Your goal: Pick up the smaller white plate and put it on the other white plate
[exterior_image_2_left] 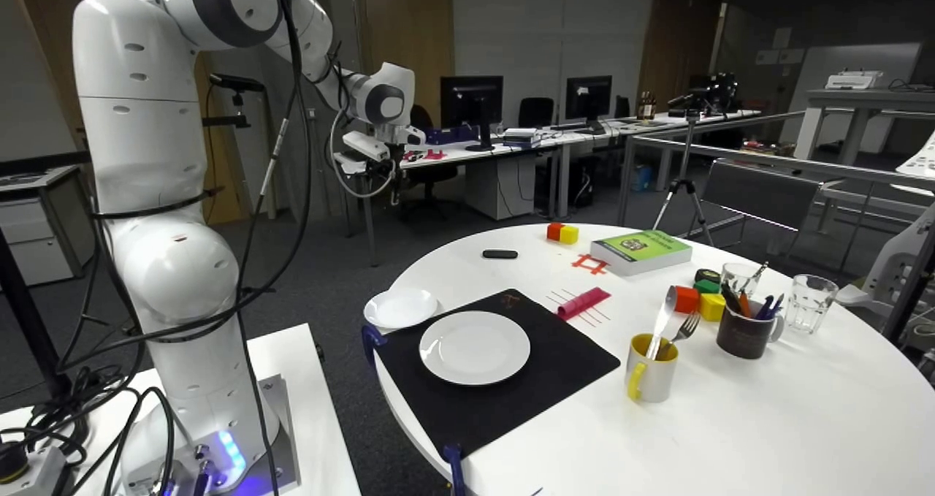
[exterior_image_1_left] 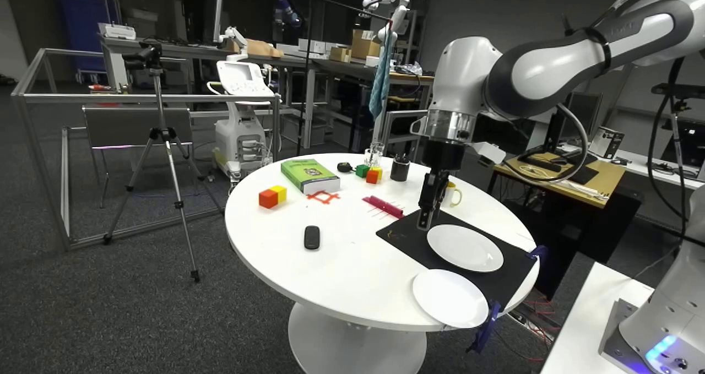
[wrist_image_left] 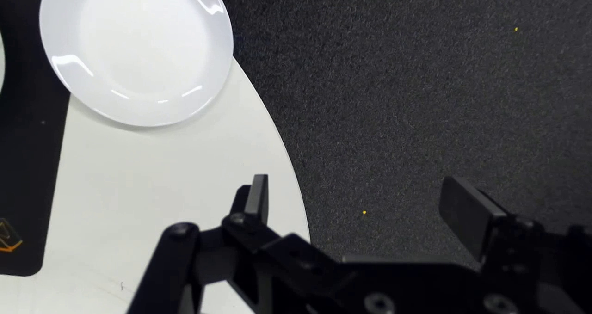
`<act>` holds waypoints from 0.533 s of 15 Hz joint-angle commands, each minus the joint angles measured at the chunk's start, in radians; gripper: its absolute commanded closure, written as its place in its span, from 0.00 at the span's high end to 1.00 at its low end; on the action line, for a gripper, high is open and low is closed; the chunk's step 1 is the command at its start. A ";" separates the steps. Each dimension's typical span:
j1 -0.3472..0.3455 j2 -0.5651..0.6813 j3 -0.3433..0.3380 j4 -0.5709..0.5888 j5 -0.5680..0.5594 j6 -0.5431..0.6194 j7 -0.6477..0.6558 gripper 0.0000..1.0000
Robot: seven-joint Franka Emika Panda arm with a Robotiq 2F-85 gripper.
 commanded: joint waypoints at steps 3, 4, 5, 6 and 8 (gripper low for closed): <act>0.003 0.006 -0.003 0.008 -0.001 -0.004 0.003 1.00; 0.003 0.006 -0.003 0.008 -0.001 -0.004 0.003 1.00; 0.007 0.003 -0.002 0.004 -0.009 -0.014 0.019 1.00; 0.012 0.012 0.001 0.011 -0.018 -0.021 0.031 1.00; 0.030 0.041 0.008 0.037 -0.041 -0.058 0.064 1.00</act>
